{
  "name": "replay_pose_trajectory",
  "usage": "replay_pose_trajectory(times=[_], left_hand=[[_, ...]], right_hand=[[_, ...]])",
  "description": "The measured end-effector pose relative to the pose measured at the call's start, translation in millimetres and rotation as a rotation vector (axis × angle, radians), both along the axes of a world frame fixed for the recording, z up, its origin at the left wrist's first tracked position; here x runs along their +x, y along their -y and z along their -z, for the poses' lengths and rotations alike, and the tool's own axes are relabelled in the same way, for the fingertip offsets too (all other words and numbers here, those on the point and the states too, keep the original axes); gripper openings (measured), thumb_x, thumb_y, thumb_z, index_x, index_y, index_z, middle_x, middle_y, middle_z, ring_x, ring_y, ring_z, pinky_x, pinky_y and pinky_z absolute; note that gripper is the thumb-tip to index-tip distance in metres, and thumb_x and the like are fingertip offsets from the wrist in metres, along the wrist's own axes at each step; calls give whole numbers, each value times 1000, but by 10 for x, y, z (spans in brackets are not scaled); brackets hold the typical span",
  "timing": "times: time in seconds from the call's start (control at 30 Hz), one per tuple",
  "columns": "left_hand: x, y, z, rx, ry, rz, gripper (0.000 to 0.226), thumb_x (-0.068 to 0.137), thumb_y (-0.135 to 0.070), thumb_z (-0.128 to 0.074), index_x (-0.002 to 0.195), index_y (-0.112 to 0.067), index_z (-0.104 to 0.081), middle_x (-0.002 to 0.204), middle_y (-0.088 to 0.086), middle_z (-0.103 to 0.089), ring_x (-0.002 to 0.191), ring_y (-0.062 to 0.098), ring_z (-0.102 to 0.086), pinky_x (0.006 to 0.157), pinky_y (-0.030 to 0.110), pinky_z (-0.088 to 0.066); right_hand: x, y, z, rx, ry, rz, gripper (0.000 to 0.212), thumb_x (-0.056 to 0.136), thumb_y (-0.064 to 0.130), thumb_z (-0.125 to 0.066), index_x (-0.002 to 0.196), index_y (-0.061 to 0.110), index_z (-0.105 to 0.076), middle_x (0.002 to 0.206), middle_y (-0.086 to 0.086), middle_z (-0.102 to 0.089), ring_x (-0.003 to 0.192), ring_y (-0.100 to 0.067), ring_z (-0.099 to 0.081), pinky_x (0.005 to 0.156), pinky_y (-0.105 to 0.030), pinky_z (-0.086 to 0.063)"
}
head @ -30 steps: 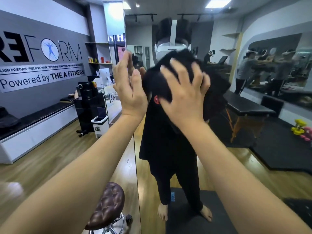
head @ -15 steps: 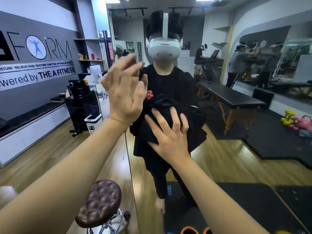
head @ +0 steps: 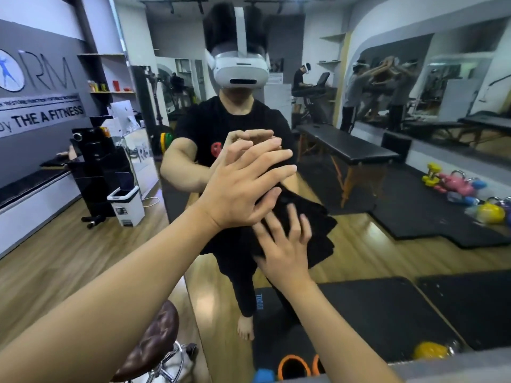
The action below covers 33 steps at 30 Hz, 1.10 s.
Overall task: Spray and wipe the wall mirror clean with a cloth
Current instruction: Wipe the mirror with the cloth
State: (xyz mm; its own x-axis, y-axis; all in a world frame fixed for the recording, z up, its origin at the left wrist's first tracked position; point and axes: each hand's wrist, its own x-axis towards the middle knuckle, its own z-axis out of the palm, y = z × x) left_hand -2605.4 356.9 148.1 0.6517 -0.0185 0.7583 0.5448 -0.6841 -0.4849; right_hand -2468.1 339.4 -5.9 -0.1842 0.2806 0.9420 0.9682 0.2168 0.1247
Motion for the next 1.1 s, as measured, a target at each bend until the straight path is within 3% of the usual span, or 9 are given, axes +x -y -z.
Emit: replay_pose_trajectory(times=[0.07, 0.13, 0.3, 0.43, 0.5, 0.67, 0.9, 1.03, 1.1], left_hand=[[194, 25, -17, 1, -69, 21, 35, 95, -23, -58, 127, -16, -72, 141, 5, -64, 139, 27, -53, 110, 49, -37], [340, 28, -1, -7, -147, 23, 36, 95, -23, -59, 128, -15, -71, 143, 6, -62, 141, 28, -52, 112, 47, -36], [655, -7, 146, -65, -264, 77, 39, 103, -26, -45, 130, -15, -70, 145, 6, -61, 144, 28, -49, 118, 45, -36], [1082, -47, 165, -54, -233, 132, 34, 98, -24, -53, 126, -14, -72, 144, 6, -62, 143, 29, -50, 119, 45, -36], [1378, -53, 148, -60, -208, 173, 33, 96, -22, -57, 123, -13, -73, 143, 7, -63, 142, 29, -50, 118, 46, -37], [2151, 2, 62, -38, -238, 300, 33, 96, -23, -59, 124, -10, -72, 137, 8, -66, 139, 31, -53, 116, 47, -40], [2702, -92, -40, -7, -323, 277, 30, 100, -26, -53, 114, -9, -73, 132, 10, -68, 139, 33, -53, 118, 48, -37], [2867, -112, -39, -2, -346, 244, 30, 101, -27, -51, 104, -8, -74, 129, 11, -68, 139, 35, -53, 119, 48, -35], [2949, -147, -15, -2, -352, 244, 28, 100, -26, -53, 104, -9, -74, 129, 11, -69, 139, 34, -53, 119, 49, -36]], right_hand=[[286, -10, 127, -9, 75, -4, 61, 85, 45, -63, 143, 29, -49, 151, 4, -40, 138, -38, -36, 111, -55, -33], [590, 12, 130, -27, -52, 43, 67, 84, 42, -63, 147, 29, -44, 154, 3, -39, 139, -37, -37, 109, -52, -33], [1181, 105, -27, -114, -745, 85, 65, 89, 36, -61, 150, 22, -41, 159, 2, -33, 142, -36, -34, 111, -53, -26], [1179, 49, -287, -49, -1278, 73, 58, 98, 43, -56, 149, 26, -37, 162, 6, -30, 141, -30, -32, 114, -59, -25], [929, 68, -285, -82, -1203, 40, 62, 96, 41, -54, 152, 24, -33, 164, 4, -25, 146, -31, -26, 118, -55, -22], [1152, 100, 161, -252, -671, 2, 74, 86, 44, -57, 147, 7, -41, 154, -13, -34, 142, -39, -25, 113, -52, -23], [2784, 39, 5, -19, -1160, 53, 56, 98, 33, -58, 149, 17, -41, 158, -3, -37, 139, -27, -33, 115, -37, -24], [3373, -57, -175, -16, -1807, 106, 64, 102, 47, -50, 154, 16, -31, 160, 0, -30, 143, -33, -27, 118, -55, -25], [3183, -33, -273, -20, -1758, 134, 64, 101, 45, -51, 155, 16, -31, 161, 1, -29, 140, -33, -29, 117, -54, -24]])
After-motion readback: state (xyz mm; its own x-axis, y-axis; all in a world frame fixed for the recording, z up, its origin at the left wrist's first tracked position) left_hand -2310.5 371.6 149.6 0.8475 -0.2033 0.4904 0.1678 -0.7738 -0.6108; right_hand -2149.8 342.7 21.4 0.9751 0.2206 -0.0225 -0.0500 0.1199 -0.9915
